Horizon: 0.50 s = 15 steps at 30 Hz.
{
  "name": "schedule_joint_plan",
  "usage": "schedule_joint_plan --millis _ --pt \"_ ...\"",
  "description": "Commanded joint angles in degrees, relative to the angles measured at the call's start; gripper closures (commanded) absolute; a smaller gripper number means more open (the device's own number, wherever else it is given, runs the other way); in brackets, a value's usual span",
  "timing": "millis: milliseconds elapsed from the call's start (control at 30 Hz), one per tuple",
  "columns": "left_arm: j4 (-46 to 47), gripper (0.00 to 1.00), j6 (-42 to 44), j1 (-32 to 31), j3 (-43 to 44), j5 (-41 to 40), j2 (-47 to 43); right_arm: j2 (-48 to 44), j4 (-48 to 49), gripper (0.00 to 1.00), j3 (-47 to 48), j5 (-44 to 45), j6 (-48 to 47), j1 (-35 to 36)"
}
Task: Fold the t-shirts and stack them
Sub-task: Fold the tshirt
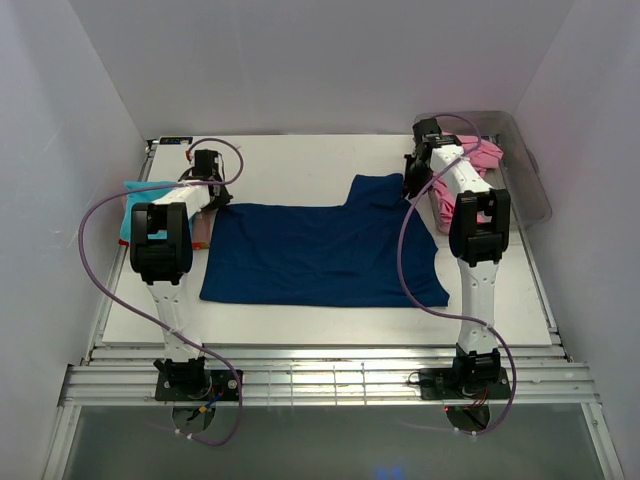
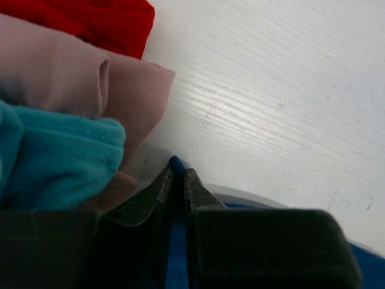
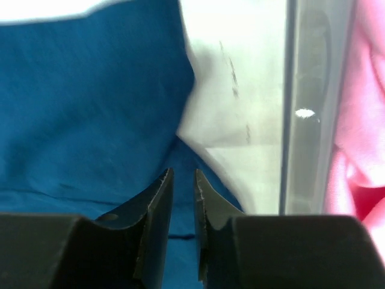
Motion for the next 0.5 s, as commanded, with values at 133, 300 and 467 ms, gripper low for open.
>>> schedule_joint_plan --millis 133,300,467 --pt "-2.9 0.79 -1.9 0.3 -4.9 2.6 -6.1 5.8 9.5 0.66 7.6 -0.3 4.6 -0.4" --pt "-3.1 0.78 -2.4 0.3 -6.3 2.5 -7.9 8.7 14.4 0.55 12.4 -2.4 7.3 -0.4" --pt "-4.2 0.78 -2.2 0.2 -6.0 2.3 -8.8 11.0 14.5 0.54 12.6 -1.5 7.7 -0.4"
